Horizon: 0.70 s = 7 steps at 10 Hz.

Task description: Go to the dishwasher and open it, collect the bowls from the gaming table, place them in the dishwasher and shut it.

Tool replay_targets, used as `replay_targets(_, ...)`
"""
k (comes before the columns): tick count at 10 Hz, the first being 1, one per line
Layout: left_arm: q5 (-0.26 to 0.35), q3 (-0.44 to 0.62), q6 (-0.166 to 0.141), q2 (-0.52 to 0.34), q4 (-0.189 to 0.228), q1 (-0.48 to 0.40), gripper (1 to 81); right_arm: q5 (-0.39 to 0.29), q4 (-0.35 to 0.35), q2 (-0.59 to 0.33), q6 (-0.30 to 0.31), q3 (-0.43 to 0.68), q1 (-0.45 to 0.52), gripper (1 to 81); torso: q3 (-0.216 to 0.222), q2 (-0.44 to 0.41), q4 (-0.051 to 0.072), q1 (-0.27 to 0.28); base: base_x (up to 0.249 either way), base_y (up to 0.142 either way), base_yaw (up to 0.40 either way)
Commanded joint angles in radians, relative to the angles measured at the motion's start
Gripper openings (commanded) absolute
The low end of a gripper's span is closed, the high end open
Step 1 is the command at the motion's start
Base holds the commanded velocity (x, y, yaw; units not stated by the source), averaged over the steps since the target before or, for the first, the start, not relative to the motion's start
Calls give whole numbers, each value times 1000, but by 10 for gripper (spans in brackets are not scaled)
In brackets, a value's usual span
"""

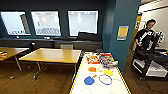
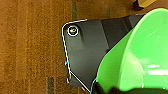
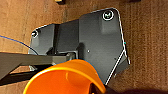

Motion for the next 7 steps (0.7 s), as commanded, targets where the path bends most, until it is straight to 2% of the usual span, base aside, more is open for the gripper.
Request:
replay_targets(1, 47, 0, 2, -26, 0, -38, 10, -49, -18, -25, -2, 5, 26, 10, 0, 0, 0, 0, -75, 0, 0)
replay_targets(7, 47, -3, 2, -23, -1, -35, 10, -48, -26, -17, -2, 3, 22, 10, 0, -2, 0, -2, -85, 0, 0)
